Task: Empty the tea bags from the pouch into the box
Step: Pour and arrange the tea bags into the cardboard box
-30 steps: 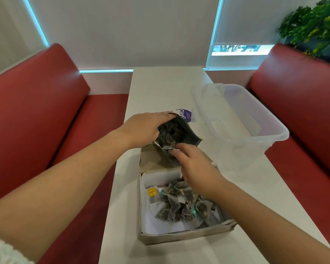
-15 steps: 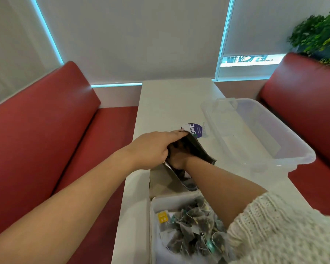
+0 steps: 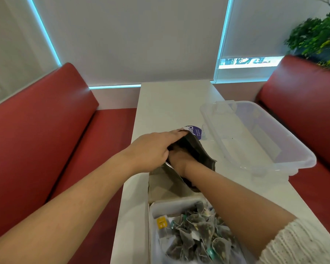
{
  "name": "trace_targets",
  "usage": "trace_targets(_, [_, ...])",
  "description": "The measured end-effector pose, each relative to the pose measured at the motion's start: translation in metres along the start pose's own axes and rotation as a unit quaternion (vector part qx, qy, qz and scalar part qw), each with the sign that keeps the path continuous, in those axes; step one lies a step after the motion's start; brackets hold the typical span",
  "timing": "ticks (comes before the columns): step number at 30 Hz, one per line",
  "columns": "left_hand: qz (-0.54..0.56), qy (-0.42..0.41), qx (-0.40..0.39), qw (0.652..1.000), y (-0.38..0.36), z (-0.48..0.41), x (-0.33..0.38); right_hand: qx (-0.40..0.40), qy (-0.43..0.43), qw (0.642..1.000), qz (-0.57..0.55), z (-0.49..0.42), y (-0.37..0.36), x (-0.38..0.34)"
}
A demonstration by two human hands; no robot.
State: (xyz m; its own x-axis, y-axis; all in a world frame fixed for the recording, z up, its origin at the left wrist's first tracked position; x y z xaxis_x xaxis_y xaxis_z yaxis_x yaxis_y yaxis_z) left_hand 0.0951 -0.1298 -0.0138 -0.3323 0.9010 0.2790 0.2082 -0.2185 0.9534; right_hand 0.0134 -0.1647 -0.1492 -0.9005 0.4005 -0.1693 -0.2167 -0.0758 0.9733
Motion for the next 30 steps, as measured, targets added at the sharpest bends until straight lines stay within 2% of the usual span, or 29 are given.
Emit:
trace_targets(2, [-0.011, 0.003, -0.003, 1.000, -0.001, 0.000, -0.001, -0.005, 0.014, 1.000, 0.021, 0.017, 0.014, -0.003])
trace_targets(5, [-0.034, 0.006, -0.011, 0.999, -0.004, -0.001, -0.002, 0.070, 0.090, 0.992, -0.058, 0.056, 0.045, -0.004])
trace_targets(9, [-0.063, -0.004, -0.026, 0.998, -0.013, -0.004, -0.001, 0.174, 0.166, 0.968, -0.067, 0.108, 0.077, -0.001])
trace_targets(13, [-0.090, -0.005, -0.019, 0.996, -0.017, -0.007, -0.001, 0.189, 0.203, 0.954, -0.116, 0.144, 0.083, 0.012])
trace_targets(20, [-0.107, 0.000, -0.015, 0.994, -0.019, -0.011, -0.007, 0.123, 0.309, 0.934, -0.131, 0.205, 0.048, 0.004])
trace_targets(24, [-0.097, 0.004, -0.014, 0.995, -0.019, -0.011, -0.006, 0.057, 0.336, 0.928, -0.152, 0.217, 0.010, -0.006])
trace_targets(28, [-0.094, 0.001, -0.010, 0.996, -0.020, -0.008, -0.005, -0.031, 0.347, 0.935, -0.064, 0.211, -0.037, -0.015])
trace_targets(30, [-0.090, 0.001, -0.007, 0.996, -0.021, -0.006, -0.005, -0.034, 0.340, 0.939, -0.033, 0.209, -0.040, -0.014])
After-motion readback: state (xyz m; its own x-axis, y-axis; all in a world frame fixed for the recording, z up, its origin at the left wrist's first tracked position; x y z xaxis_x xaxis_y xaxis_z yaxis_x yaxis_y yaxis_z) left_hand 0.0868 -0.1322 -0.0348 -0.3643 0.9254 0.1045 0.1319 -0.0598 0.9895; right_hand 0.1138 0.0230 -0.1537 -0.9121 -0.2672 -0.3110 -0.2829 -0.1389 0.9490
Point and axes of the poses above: each hand's wrist, its own z-axis away from the middle knuckle, its own y-axis out of the back of the hand, x = y × z, the point moved 9 cm from there along -z, towards the middle knuckle, and after that the axes turned 1 degree about z, right-handed, at the moved point
